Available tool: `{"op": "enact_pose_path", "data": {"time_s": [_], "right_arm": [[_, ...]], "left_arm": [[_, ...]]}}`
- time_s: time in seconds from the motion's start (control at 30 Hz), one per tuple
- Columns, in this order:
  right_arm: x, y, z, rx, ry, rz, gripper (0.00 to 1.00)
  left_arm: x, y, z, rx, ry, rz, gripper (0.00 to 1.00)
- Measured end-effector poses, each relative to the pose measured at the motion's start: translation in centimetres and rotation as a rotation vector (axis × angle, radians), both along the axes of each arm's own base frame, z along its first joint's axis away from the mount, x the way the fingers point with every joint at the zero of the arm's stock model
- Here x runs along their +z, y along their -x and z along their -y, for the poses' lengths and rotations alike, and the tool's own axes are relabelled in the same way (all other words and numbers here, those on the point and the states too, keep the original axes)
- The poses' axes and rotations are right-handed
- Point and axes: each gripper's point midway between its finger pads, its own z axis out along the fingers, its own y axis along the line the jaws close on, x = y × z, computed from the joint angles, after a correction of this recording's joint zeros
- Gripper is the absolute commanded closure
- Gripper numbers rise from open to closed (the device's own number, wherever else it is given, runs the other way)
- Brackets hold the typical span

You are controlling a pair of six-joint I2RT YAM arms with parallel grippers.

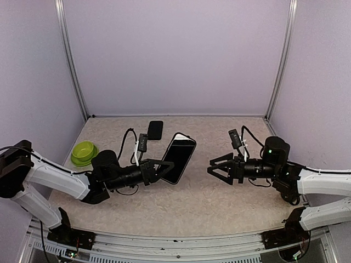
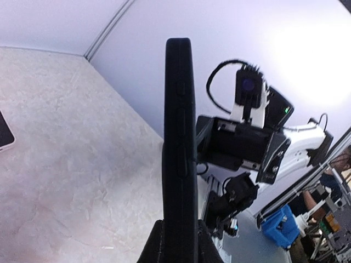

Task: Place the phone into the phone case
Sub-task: Pass from the left arm to the right

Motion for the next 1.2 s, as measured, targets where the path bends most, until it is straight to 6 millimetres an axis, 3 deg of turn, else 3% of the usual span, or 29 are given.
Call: {"op": "enact_pose_path", "data": {"time_s": [0.17,0.23,0.33,0.57,0.8,1.0,1.2], "right_arm": [[0.0,-0.5,-0.7,0.005,-0.078,-0.068,0.19],[-0.2,-0.7,-1.2,0.014,-0.1,-0.103,0.21],[-0.7,-0.9,-1.9,0.038,-0.124,-0.148,0.24],[-0.4,-0.7,-3.1,0.091,-0.164,-0.186,0.3],[-0.5,-1.0,-3.7,0.1,-0.175,-0.202,0.37],[0.0,-1.0,-3.7,0.106,-0.201,-0.203,0.56],[0.1,-1.1,-4.0,0.12,-0.207,-0.213,0.86]], "left_arm": [[2.5,0.3,0.6,0.047,0.173,-0.002,1.0],[2.6,0.7,1.1,0.048,0.217,-0.018,1.0],[1.9,0.9,1.7,0.053,0.271,-0.054,1.0],[-1.9,0.9,3.2,0.078,0.242,-0.129,1.0],[-0.3,1.3,3.7,0.083,0.296,-0.104,1.0],[-0.1,1.5,4.0,0.084,0.3,-0.088,1.0],[-0.3,1.7,4.4,0.088,0.292,-0.069,0.96]]}}
